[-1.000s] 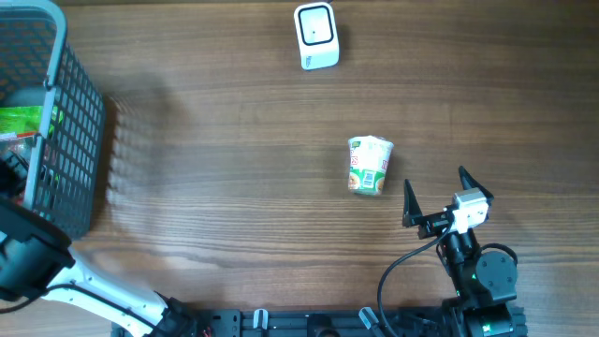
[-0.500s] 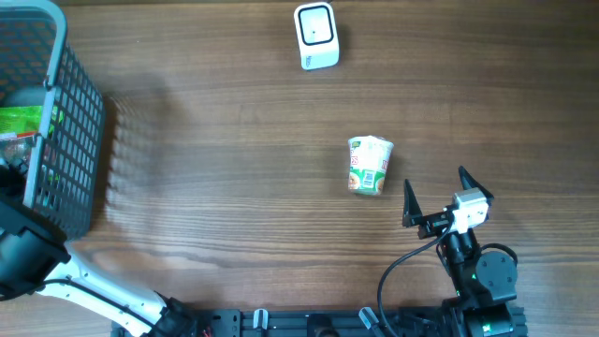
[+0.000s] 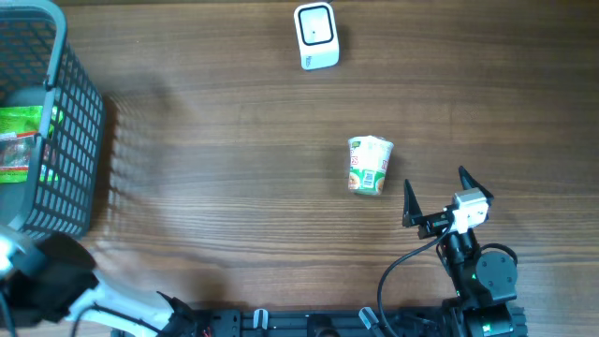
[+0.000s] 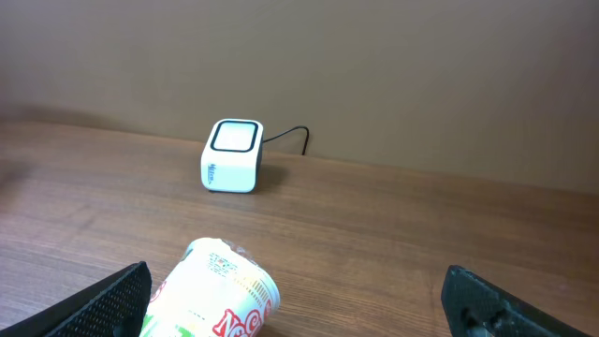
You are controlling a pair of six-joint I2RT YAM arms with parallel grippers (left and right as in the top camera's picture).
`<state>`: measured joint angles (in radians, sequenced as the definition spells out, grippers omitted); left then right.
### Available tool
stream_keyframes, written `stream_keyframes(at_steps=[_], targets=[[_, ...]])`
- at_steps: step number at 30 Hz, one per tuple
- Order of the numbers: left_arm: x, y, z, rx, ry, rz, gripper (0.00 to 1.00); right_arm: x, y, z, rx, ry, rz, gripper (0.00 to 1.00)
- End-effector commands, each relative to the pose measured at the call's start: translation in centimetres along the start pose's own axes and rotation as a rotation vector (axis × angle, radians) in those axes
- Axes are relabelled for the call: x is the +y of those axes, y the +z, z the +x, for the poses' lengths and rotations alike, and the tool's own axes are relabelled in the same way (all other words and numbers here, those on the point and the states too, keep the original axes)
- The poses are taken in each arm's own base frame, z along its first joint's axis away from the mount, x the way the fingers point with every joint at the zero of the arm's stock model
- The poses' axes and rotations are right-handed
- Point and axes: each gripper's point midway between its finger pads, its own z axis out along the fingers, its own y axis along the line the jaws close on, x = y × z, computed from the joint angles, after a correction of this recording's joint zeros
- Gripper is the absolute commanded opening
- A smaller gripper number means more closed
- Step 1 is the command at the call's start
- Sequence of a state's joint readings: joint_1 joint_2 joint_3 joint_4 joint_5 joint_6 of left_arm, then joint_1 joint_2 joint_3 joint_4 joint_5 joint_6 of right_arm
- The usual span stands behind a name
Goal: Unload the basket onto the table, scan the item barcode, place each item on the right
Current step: 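Carry the red and teal snack packs out and drop them beside the cup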
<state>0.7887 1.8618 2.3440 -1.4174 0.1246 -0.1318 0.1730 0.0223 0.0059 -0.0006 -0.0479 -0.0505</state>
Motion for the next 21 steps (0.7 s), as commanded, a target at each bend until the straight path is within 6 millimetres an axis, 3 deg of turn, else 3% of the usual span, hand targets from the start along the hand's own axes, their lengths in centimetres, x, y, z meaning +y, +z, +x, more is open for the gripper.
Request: stream_keyframes(at_steps=[1,3,5,8,10,14,17,18,21], targets=[[-6.9,-8.0,1.2,-0.116,0.029,0.203,0.47,-0.2,0.0,-0.1,-0.006,-0.002,0.010,1.00],[-10.1,-10.4,3.8,-0.095,0.096,0.272,0.46,-0.2,0.0,-0.1,-0.006,-0.002,0.010,1.00],[-13.2,-11.9,8.0,-0.007,0.191,0.333,0.46,-0.2,0.0,-0.1,-0.006,-0.002,0.010,1.00],[-17.0,-12.0,15.0,0.196,0.355,0.368,0.41,-0.2,0.0,-0.1,-0.006,-0.002,0.010,1.00],[-20.6,-11.0,20.8,0.343,0.489,0.401,0.42,-0.2,0.0,-0.1,-0.005,-0.002,0.010,1.00],[-23.9,-6.9,29.8,0.540,0.648,0.339,0.42,-0.2,0.0,-0.1,-0.005,-0.002,0.010,1.00],[-25.9,-2.0,39.2,0.663,0.731,0.292,0.42,-0.2,0.0,-0.1,-0.006,-0.002,0.010,1.00],[-26.1,-0.9,41.4,0.681,0.741,0.283,0.41,-0.2,0.0,-0.1,-0.006,-0.002,0.010,1.00],[-26.1,4.5,52.2,0.738,0.827,0.253,0.43,-0.2,0.0,-0.1,-0.006,-0.002,0.010,1.00]])
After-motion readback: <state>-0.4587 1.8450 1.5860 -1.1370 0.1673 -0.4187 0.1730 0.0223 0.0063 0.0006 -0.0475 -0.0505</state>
